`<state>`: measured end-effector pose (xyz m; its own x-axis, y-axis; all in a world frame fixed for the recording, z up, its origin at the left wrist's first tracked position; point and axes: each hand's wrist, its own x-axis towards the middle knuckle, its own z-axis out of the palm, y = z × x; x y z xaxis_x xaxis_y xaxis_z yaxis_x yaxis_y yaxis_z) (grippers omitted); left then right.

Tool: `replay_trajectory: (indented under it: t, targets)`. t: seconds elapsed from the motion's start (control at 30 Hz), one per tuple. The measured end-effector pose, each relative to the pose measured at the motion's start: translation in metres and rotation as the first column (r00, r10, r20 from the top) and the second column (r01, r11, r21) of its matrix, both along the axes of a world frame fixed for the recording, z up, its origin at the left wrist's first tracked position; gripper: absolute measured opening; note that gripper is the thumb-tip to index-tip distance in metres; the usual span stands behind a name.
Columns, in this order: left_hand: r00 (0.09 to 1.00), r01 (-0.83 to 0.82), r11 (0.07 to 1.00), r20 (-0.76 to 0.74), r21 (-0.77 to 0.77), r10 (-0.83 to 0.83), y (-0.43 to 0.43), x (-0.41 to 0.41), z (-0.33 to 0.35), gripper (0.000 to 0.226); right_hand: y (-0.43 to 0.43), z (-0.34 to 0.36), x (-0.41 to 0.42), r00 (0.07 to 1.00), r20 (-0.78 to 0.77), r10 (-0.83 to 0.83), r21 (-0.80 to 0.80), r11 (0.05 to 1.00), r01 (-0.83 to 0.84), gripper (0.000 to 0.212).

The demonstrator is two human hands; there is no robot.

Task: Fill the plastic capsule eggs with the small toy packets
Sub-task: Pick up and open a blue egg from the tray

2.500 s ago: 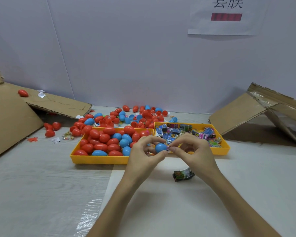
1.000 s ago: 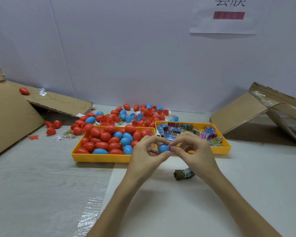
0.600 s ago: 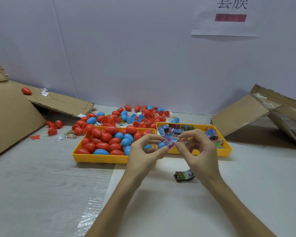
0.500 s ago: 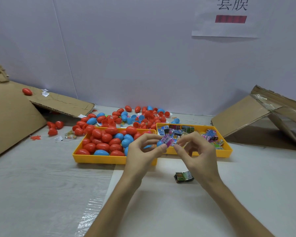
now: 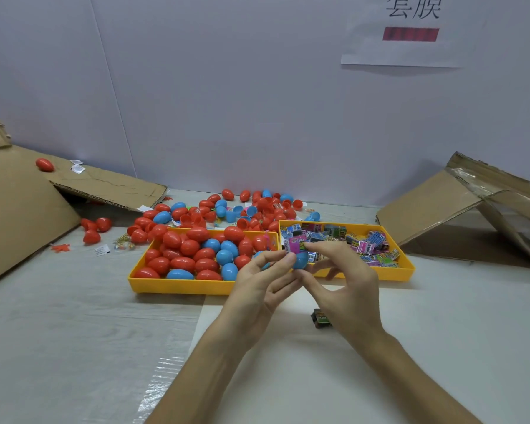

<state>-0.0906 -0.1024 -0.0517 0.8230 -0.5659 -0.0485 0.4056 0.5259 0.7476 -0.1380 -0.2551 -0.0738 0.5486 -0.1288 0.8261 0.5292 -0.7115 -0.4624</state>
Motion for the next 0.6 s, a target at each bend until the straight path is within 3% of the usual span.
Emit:
replay_trajectory:
  t: [0.4,0.6]
  targets:
    - [0.996,0.085,0.996,-0.022,-0.037,-0.086,0.0016,0.0005,0.0001,0.034,0.0000,-0.0015,0.0011,0.995,0.073,-0.071,-0.005,0.997,0.072,0.025]
    - [0.993,0.116,0.992,-0.006,-0.045,-0.116,0.0016,0.0010,-0.0008,0.033,0.0036,0.0026,-0.0012,0.999,0.026,-0.033,0.052,0.998,0.032,0.045]
